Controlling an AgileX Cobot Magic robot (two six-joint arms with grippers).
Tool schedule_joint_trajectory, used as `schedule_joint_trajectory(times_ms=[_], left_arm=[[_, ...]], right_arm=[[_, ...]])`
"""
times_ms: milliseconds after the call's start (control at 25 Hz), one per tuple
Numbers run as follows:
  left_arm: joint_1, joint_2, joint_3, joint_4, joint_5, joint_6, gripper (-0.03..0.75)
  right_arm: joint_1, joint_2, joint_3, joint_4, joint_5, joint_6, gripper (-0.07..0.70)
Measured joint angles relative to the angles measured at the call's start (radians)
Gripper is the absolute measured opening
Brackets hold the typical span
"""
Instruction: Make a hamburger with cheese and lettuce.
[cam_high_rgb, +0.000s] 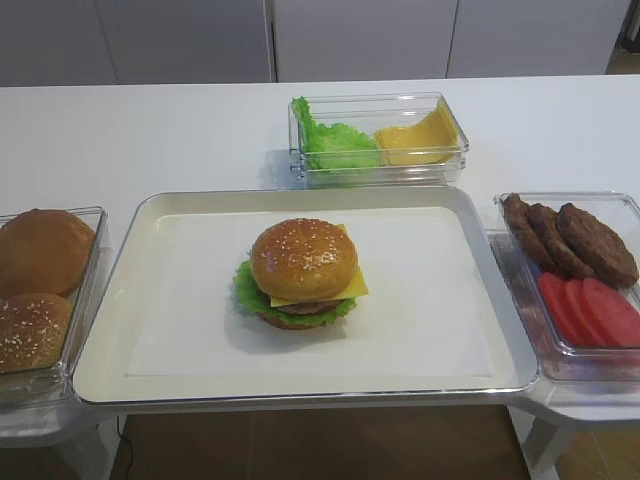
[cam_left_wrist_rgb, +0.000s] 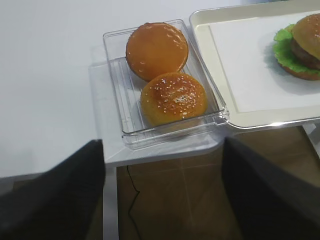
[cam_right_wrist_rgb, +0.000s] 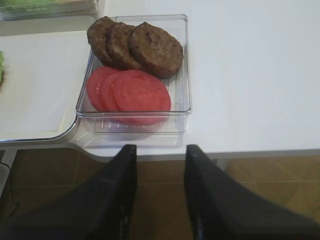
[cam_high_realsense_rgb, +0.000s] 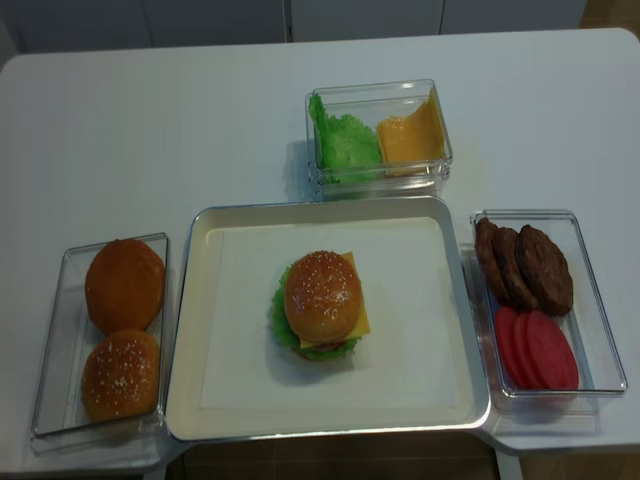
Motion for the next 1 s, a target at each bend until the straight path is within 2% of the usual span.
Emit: schedule_joint_trajectory(times_ms=[200, 560, 840, 1000], left_arm=[[0.000, -0.087, 0.065, 0.000, 0.005, 0.000, 0.540], [0.002, -0.092, 0.145, -0.003, 0.004, 0.002, 0.540], [0.002, -0.092, 0.180, -0.003, -0.073, 0.000, 0.538], [0.002, -0.092, 0.188, -0.003, -0.085, -0.001, 0.533]], right_arm=[[0.000, 0.000, 0.000, 0.000, 0.000, 0.000, 0.266], [0.000, 0.000, 0.000, 0.000, 0.000, -0.002, 0.266], [0.000, 0.000, 0.000, 0.000, 0.000, -0.004, 0.266], [0.000, 0.000, 0.000, 0.000, 0.000, -0.004, 0.266]])
